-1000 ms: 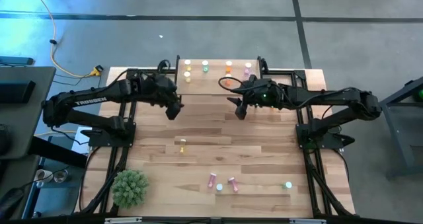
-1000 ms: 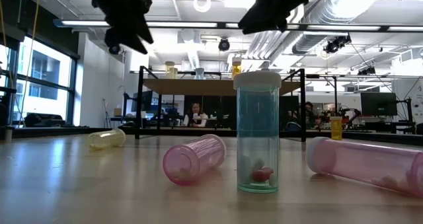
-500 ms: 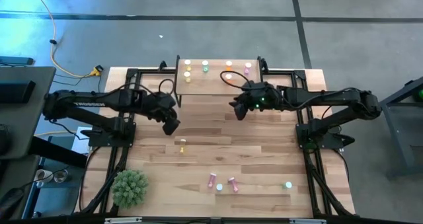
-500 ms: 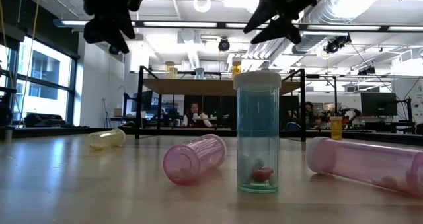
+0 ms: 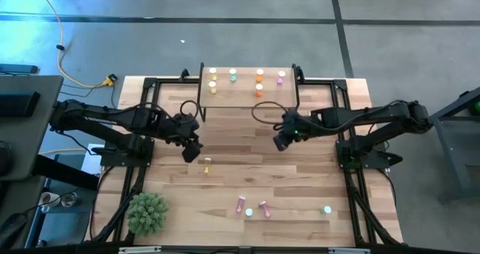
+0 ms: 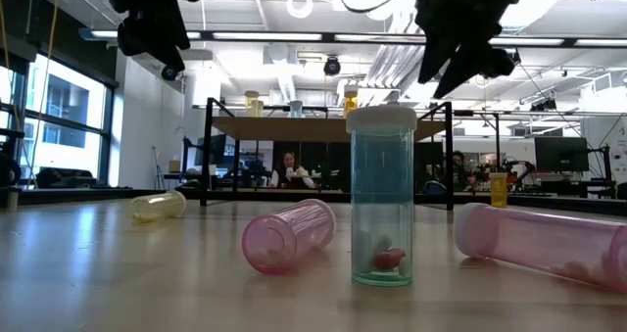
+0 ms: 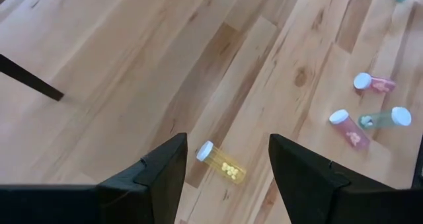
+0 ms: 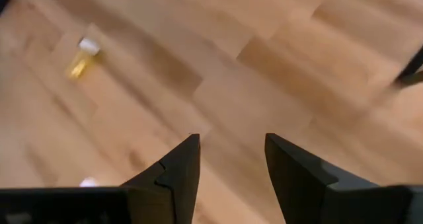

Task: Pick and place medicine bottles onto shelf by color
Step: Put the right pink pill bottle on the shelf aligned with the other pink pill bottle

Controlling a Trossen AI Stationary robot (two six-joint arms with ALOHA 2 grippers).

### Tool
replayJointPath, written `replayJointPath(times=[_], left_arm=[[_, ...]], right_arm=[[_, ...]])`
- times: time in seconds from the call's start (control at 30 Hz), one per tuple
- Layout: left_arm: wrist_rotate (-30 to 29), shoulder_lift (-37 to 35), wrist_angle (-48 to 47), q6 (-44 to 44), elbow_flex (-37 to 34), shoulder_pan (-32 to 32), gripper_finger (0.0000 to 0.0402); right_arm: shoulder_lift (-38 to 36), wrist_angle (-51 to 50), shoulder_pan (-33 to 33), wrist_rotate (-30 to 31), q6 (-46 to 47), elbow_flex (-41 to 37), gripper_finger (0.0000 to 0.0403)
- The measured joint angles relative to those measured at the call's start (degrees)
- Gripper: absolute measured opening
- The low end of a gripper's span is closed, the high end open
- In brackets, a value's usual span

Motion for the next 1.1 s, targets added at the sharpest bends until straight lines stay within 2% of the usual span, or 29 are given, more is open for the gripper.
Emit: replayJointPath(times=[0.23, 0.37, 0.57, 0.83, 1.1], left_arm=[[-0.04, -0.01, 0.02, 0.02, 0.0, -0.02, 0.0204], [-0.07, 0.01, 0.04, 0.04, 0.0, -0.02, 0.0204], [-1.74, -0.02, 0.2, 0.04, 0.0, 0.0, 0.0204], [-1.99, -0.02, 0.37, 0.54, -0.02, 0.09, 0.0204], [-4.76, -0.02, 1.25, 0.58, -0.02, 0.12, 0.0204]], right_arm=[[0.01, 2.81, 9.03, -4.75, 8.26, 0.0, 0.0161], [0.46, 5.43, 15.16, -4.66, 17.28, 0.02, 0.0161], [3.44, 14.53, 22.39, -3.5, 23.49, 0.02, 0.0161], [9.09, 29.95, 27.25, -4.29, 27.43, 0.02, 0.0161], [10.91, 38.72, 29.11, -4.7, 28.21, 0.61, 0.0161]])
